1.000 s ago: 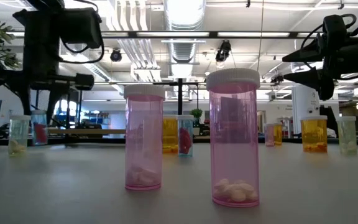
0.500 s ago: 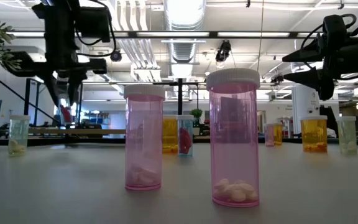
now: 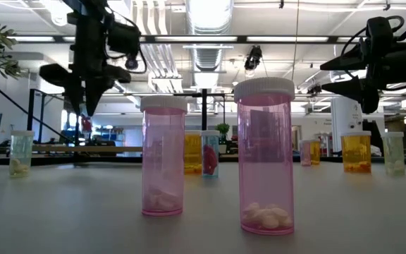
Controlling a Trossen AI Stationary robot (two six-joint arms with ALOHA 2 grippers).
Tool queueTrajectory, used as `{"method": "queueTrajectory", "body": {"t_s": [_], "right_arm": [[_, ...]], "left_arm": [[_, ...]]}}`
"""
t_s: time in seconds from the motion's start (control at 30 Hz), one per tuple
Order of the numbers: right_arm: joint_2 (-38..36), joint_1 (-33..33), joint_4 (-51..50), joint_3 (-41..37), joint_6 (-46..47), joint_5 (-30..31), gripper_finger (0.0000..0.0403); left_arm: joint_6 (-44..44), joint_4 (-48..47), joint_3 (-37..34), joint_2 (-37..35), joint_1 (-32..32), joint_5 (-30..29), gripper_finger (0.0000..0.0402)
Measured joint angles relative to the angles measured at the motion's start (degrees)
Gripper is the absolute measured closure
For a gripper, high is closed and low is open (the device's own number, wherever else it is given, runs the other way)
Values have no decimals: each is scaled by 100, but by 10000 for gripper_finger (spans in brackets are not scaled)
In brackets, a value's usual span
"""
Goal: Pick and place medicine bottles onto shelf by color
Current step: Put the top left blue pill bottle on the shelf
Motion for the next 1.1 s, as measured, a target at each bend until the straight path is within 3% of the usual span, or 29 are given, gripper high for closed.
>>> {"method": "queueTrajectory", "body": {"t_s": [0.23,0.5,0.73,1.1], "right_arm": [[0,-2,0,0,0,0,156],[0,-2,0,0,0,0,156],[-1,-1,0,0,0,-1,156],[0,-1,0,0,0,-1,156]], "left_arm": [[2118,-200,469,694,255,-143,304],[3235,-102,803,809,329,-1134,304],[4832,212,918,795,467,-1439,304],[4942,365,916,801,1508,-1373,304]]}}
